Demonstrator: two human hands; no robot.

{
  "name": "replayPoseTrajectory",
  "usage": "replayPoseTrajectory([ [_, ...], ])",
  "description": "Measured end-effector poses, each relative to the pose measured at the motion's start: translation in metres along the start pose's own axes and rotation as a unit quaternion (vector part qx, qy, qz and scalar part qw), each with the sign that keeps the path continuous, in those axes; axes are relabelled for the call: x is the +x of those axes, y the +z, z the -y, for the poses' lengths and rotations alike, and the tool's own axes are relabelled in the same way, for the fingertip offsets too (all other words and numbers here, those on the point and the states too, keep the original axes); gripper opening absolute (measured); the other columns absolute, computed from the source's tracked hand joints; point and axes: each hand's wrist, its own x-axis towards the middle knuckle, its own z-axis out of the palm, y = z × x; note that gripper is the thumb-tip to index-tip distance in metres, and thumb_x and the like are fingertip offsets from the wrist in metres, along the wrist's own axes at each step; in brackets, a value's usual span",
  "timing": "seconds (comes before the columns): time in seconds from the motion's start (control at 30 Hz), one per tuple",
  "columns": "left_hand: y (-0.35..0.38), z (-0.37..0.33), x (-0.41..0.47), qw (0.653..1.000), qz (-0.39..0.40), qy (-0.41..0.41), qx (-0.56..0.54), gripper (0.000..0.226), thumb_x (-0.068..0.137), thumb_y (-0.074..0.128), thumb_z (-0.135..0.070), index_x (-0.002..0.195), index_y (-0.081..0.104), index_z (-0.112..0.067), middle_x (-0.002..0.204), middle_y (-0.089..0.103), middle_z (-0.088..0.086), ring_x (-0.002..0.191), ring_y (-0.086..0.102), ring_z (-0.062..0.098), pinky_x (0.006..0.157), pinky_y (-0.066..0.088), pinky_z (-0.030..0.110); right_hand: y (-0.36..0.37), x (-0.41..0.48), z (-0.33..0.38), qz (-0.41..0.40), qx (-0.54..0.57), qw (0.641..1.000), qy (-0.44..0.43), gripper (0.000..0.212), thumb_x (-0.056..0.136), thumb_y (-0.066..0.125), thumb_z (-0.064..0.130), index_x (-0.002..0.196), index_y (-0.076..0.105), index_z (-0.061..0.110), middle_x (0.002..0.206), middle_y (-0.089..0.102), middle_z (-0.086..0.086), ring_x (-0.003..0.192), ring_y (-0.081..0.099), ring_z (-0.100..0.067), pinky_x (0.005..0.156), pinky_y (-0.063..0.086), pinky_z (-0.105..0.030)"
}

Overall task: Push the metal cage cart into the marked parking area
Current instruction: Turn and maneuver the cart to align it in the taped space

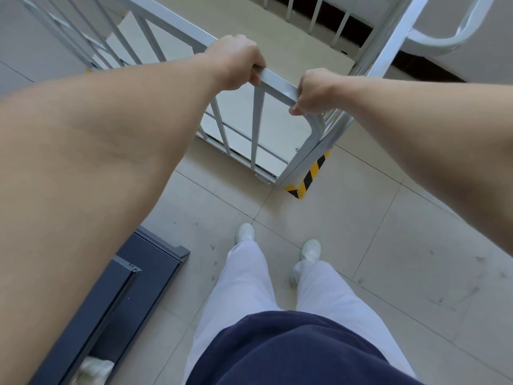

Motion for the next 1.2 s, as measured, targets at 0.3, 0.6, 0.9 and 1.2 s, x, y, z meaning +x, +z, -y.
replayPoseTrajectory([
  [0.3,0.003,-0.002,-0.009,0.998,0.035,-0.055,-0.017,0.021,0.09,0.059,-0.031,0.08,0.051,-0.014,0.094,0.061,0.015,0.086,0.044,0.03,0.081,0.041,0.039,-0.003,-0.012,-0.005,0.016,-0.014,0.999,-0.034,0.051,0.091,0.053,0.051,0.106,0.063,0.003,0.093,0.057,-0.011,0.086,0.051,-0.03,0.074,0.039,-0.035],
  [0.6,0.011,-0.033,-0.004,0.994,-0.012,-0.106,-0.036,0.018,0.094,0.054,-0.025,0.077,0.055,-0.018,0.103,0.067,0.011,0.1,0.055,0.036,0.067,0.035,0.034,0.003,-0.01,-0.025,-0.001,-0.091,0.993,-0.074,0.031,0.092,0.052,0.04,0.095,0.053,0.01,0.069,0.045,-0.003,0.08,0.05,-0.03,0.07,0.04,-0.035],
  [0.9,0.017,-0.102,0.019,0.993,-0.01,-0.108,-0.047,0.014,0.091,0.057,-0.023,0.078,0.058,-0.018,0.109,0.069,0.009,0.103,0.057,0.037,0.068,0.035,0.034,-0.004,-0.022,-0.092,0.021,-0.107,0.993,-0.052,0.04,0.089,0.053,0.039,0.098,0.063,0.001,0.072,0.05,-0.008,0.075,0.049,-0.029,0.06,0.036,-0.03],
  [1.2,0.017,-0.18,0.051,0.993,0.0,-0.118,-0.028,0.039,0.091,0.058,-0.039,0.11,0.064,-0.005,0.119,0.06,0.02,0.112,0.054,0.039,0.082,0.042,0.04,-0.01,-0.041,-0.171,0.019,-0.115,0.993,-0.034,0.039,0.091,0.054,0.041,0.102,0.062,0.004,0.089,0.055,-0.014,0.085,0.05,-0.031,0.07,0.038,-0.032],
])
